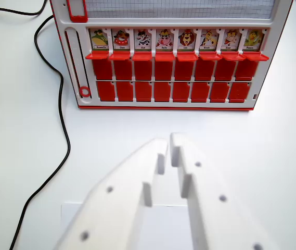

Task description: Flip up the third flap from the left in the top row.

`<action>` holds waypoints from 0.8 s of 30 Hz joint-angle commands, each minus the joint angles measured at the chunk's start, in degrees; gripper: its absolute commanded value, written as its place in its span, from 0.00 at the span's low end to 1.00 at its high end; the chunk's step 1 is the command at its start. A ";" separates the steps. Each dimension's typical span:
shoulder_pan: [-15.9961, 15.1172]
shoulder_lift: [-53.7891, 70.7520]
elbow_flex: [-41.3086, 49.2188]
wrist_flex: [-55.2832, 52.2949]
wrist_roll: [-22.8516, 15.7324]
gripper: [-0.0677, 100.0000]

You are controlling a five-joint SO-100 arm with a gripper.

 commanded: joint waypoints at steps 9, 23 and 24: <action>-0.44 2.20 -4.22 0.00 0.09 0.00; 0.88 -12.22 3.78 -7.65 11.34 0.00; 0.88 -14.24 3.16 -8.35 12.13 0.00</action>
